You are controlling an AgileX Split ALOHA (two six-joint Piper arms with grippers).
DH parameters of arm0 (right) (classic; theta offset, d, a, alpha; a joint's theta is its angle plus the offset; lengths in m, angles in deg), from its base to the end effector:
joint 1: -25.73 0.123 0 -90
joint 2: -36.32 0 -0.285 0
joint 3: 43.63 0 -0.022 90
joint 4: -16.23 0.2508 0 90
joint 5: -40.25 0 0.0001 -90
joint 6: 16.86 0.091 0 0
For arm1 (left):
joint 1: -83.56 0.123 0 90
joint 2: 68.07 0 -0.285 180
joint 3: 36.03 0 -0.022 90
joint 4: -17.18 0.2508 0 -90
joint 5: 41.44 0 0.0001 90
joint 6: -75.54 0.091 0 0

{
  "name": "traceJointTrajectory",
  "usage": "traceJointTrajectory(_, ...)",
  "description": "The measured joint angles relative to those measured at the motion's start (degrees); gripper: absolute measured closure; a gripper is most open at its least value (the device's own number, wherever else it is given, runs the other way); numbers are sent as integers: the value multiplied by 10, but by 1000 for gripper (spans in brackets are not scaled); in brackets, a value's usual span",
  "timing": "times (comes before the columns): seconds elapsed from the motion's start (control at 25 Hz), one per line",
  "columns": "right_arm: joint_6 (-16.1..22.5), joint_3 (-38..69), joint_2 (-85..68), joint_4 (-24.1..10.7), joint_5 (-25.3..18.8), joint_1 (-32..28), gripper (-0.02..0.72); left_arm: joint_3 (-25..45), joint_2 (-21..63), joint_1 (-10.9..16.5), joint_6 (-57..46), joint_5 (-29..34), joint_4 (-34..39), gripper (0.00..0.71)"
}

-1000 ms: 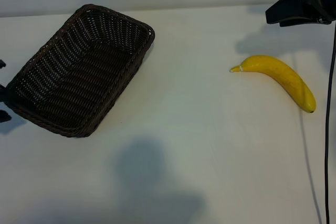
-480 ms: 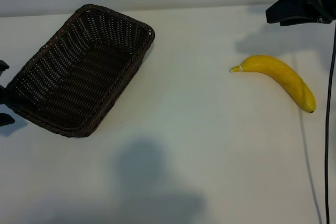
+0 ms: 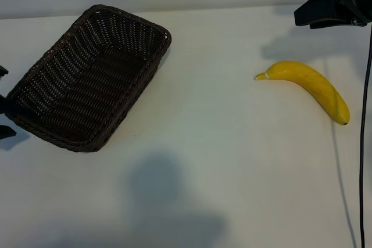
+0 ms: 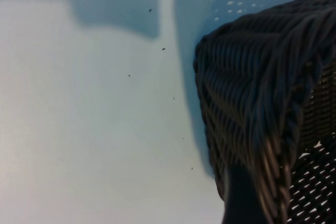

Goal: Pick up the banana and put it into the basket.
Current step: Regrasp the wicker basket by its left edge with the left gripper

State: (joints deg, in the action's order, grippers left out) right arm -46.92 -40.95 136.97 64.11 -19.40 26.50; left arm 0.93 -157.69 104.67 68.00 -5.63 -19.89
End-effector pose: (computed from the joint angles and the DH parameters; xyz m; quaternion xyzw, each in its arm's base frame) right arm 0.3335 0.0628 0.3048 -0.0947 0.9115 0.3302 0.2261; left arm 0.2415 0.0588 0.1981 -0.4511 0.8518 -0.2046 0.1705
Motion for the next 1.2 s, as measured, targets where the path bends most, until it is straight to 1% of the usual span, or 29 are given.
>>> traceJointTrajectory(0.24, 0, 0, 0, 0, 0, 0, 340, 0, -19, 0, -2, -6, 13, 261)
traceJointTrajectory(0.68, 0, 0, 0, 0, 0, 0, 340, 0, -41, 0, 2, -29, 11, 260)
traceJointTrajectory(0.96, 0, 0, 0, 0, 0, 0, 340, 0, -51, 0, 40, -55, -26, 260)
traceJointTrajectory(1.12, 0, 0, 0, 0, 0, 0, 340, 0, -87, -1, 48, -54, -37, 259)
traceJointTrajectory(1.2, 0, 0, 0, 0, 0, 0, 340, 0, -109, -6, 60, -57, -51, 259)
